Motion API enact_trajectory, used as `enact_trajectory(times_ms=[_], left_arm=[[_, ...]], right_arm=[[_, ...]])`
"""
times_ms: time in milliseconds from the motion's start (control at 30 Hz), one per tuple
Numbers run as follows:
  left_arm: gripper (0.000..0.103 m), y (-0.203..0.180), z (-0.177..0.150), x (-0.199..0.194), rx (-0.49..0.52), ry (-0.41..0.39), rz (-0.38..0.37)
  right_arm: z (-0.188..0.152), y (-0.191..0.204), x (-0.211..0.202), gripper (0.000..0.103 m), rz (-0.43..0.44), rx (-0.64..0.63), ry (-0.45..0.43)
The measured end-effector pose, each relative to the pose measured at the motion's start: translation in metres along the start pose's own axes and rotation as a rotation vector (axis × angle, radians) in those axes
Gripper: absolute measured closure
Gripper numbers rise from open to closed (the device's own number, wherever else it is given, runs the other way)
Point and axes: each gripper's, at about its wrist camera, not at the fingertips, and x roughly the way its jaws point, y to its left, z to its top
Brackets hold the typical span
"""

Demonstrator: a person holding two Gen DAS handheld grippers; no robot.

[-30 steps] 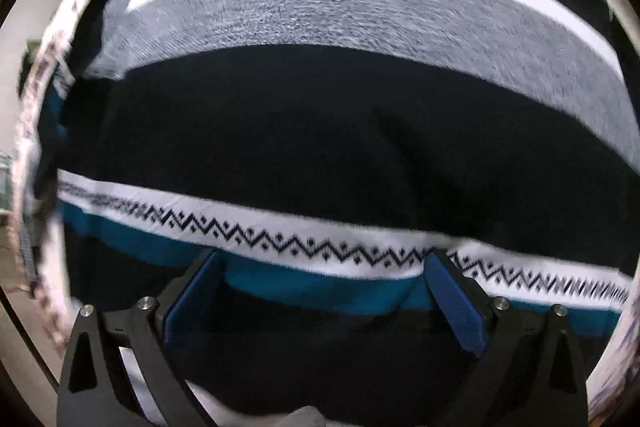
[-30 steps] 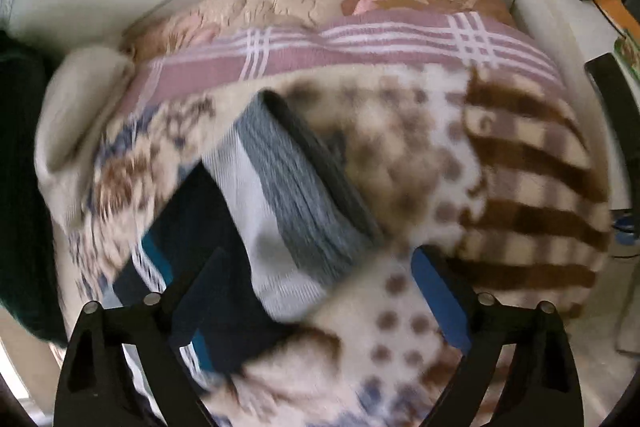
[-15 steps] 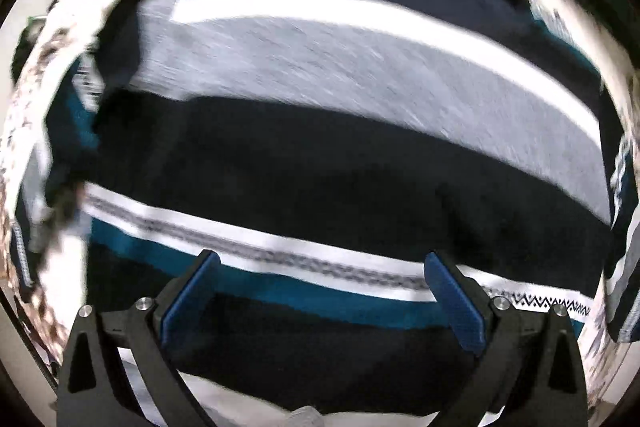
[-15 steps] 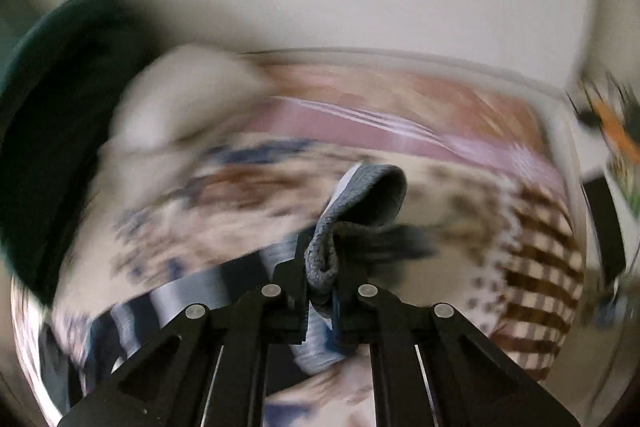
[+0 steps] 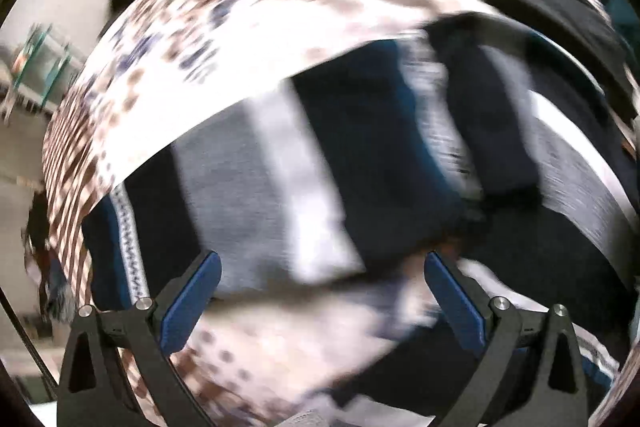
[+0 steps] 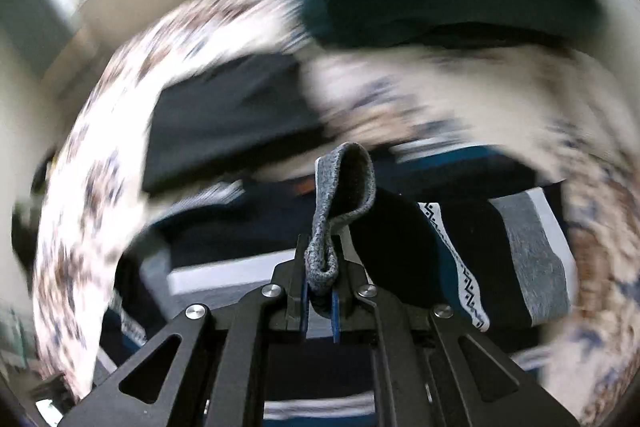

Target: Fold small clothes

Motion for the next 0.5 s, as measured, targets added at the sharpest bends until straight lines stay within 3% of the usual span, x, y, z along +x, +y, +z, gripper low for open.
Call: enact_trajectory(times_ms=[67, 200, 400, 500], left_arm=[[0.0, 0.023, 0.0, 0.012, -0.034, 0.011, 0.008], [0.0, 0.049, 0.007, 0.025, -0.071, 0.022, 0.0], [0.0, 0.066, 0.015, 0.037, -0.098, 0.047, -0.024], [0.0, 0.083, 0.007, 0.026, -0.137, 0.057, -0.051]], right_arm=[[-0.021, 0.071, 0.039, 0.095, -0.008, -0.1, 0.04], [-0.054, 0.143, 0.085, 0.095, -0.027, -0.201, 0.092], [-0.09, 0.19, 0.105, 0.094, -0.097, -0.296, 0.13], [-0.089, 0.189, 0.103, 0.085, -0.048, -0.283, 0.207]])
